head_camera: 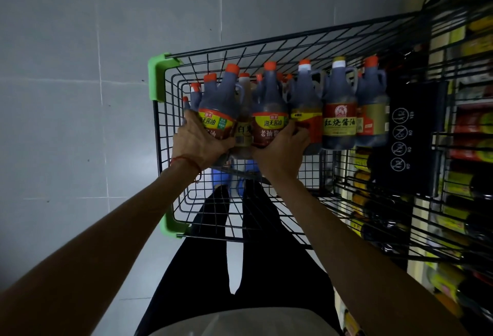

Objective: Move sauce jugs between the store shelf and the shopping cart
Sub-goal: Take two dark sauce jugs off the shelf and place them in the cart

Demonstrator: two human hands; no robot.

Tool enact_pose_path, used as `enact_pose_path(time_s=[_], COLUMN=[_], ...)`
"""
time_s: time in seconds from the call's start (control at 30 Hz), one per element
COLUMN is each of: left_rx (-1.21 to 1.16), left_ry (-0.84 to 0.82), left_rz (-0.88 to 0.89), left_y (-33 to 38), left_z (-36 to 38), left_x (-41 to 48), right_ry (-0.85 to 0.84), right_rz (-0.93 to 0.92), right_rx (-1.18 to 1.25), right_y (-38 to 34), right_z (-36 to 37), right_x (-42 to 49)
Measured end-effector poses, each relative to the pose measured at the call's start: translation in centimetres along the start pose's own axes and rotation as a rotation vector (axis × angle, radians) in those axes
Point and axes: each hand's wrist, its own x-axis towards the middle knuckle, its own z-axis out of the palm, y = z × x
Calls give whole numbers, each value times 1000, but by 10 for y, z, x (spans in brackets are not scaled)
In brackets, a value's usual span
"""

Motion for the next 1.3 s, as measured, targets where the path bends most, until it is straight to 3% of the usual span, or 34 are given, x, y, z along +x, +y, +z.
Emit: enact_pose_path(time_s=[0.17, 0.43, 0.77, 0.93, 1.3], left_rx=[30, 6, -116, -83, -108], left_ry=[-4, -45, -96, -96, 3], left_rz=[26, 79, 52, 67, 286], left_y=[-3, -15, -33, -27, 28], left_z=[-5, -12, -16, -24, -21], left_x=[2, 7, 7, -12, -127], right_ry=[-125, -119, -139, -42, 183], right_rz=[254, 365, 342, 255, 117], right_rx=[197, 477, 575, 618, 813], right_y=[-10, -15, 5, 24, 84], right_z=[14, 24, 8, -15, -89], right_x=[-7, -6, -19, -57, -148])
